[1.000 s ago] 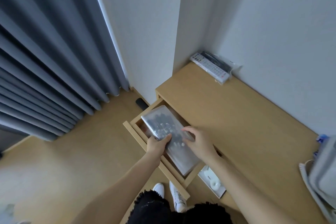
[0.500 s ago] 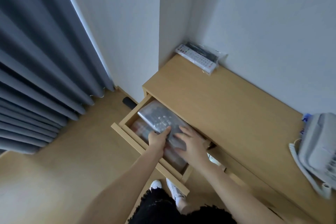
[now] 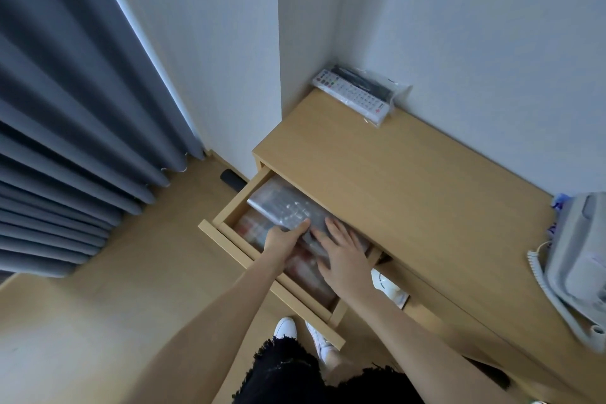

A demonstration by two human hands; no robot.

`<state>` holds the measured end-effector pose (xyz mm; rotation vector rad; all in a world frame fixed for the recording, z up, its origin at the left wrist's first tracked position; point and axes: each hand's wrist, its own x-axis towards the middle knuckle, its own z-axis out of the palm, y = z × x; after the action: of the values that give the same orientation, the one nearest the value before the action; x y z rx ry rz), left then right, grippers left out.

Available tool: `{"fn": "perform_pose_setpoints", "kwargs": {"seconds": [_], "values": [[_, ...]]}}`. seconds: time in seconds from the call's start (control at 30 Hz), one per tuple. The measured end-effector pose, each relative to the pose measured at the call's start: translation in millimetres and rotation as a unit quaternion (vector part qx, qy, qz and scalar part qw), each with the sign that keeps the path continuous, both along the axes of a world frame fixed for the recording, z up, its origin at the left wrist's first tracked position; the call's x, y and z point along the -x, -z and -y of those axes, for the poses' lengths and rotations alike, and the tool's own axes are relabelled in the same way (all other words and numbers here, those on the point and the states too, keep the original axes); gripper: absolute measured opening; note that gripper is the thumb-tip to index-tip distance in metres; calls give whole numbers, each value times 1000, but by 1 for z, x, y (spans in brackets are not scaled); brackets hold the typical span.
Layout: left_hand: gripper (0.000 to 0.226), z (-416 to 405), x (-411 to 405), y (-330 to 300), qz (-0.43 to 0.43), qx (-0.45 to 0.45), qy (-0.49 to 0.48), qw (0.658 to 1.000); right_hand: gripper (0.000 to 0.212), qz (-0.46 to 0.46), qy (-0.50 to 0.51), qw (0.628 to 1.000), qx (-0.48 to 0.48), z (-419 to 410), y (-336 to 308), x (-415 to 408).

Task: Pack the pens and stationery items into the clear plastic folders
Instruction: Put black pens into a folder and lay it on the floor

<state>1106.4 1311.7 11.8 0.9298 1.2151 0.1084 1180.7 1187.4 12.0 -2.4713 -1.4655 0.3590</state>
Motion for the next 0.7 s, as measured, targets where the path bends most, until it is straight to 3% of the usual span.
{"fn": "perform_pose_setpoints", "kwargs": {"seconds": [0.13,0.23,0.43,0.7], "values": [[37,-7,0,-7,11,31,62,998,64,24,18,1000,-1,-2,1,0],[33,-10,3,-7,23,56,37,997,64,38,19,999,-1,-1,3,1],[37,0,8,8,-99,-134,-6,986,67,56,11,998,1,0,13,3],[34,-2,2,10,-146,-145,-16,978,77,75,-10,997,4,-4,24,0]]}}
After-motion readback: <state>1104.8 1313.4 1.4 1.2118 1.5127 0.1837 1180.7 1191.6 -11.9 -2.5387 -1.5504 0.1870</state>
